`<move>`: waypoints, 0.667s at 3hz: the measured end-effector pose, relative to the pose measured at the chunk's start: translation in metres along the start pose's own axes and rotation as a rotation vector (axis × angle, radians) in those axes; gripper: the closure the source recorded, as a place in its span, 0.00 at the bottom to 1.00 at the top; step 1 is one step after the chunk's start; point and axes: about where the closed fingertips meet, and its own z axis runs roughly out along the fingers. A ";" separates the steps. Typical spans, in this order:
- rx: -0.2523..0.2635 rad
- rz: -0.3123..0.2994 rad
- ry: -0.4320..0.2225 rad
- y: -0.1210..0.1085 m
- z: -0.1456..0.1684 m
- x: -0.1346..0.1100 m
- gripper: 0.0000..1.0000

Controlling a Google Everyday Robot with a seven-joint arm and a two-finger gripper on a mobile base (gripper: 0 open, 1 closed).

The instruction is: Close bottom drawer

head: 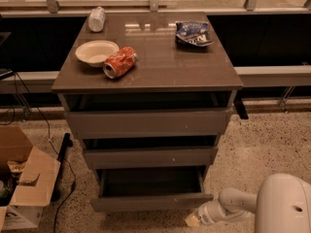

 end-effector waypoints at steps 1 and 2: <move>0.052 -0.040 -0.049 -0.002 0.005 -0.014 1.00; 0.099 -0.125 -0.117 -0.014 0.017 -0.046 1.00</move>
Offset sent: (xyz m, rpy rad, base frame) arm 0.1024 0.0319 0.0024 -0.0092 -0.3681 0.0145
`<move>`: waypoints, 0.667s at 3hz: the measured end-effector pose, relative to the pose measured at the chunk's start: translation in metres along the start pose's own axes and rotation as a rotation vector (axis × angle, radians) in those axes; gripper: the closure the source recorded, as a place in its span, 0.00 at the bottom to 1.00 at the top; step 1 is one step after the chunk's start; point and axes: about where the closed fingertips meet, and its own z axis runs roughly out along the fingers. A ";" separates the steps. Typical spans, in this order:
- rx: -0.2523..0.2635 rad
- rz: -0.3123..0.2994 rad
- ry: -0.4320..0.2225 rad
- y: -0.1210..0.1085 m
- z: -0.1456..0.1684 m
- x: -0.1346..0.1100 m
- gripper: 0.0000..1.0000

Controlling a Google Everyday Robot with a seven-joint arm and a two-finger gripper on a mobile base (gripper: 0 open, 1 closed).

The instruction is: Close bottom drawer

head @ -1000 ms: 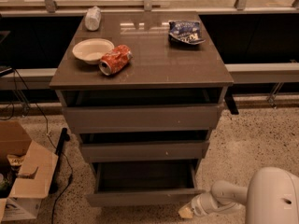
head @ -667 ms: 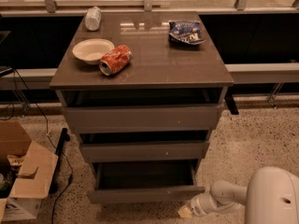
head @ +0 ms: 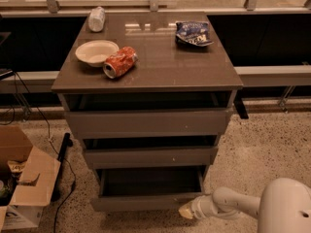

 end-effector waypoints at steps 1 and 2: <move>0.042 -0.068 -0.041 -0.020 0.012 -0.029 1.00; 0.049 -0.080 -0.047 -0.025 0.015 -0.036 0.74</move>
Offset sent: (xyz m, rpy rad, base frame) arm 0.1003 0.0225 0.0054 -0.0267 -0.2033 0.0466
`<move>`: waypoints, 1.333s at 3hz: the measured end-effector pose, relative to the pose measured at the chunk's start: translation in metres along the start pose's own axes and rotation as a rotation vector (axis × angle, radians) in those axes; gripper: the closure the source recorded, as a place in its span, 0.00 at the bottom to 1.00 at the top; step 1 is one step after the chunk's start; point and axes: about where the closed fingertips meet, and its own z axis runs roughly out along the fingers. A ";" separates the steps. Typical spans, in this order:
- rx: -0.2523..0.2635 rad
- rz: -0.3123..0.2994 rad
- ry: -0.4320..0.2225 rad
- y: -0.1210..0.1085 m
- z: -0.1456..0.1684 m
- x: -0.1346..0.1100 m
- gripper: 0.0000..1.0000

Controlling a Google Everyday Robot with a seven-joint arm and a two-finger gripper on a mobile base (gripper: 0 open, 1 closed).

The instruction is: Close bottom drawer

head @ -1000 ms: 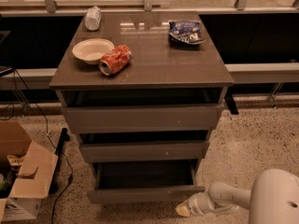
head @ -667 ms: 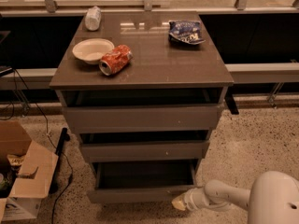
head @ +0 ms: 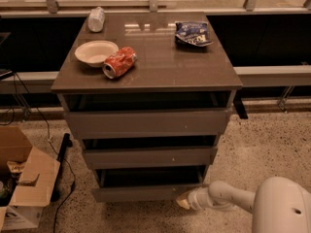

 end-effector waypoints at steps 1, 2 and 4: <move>0.025 -0.038 -0.014 -0.017 0.012 -0.021 0.50; 0.049 -0.071 -0.011 -0.029 0.018 -0.035 0.26; 0.043 -0.069 -0.011 -0.025 0.020 -0.034 0.00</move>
Offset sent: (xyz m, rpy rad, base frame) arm 0.0737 0.0109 0.0052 -0.0741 -0.1186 0.0302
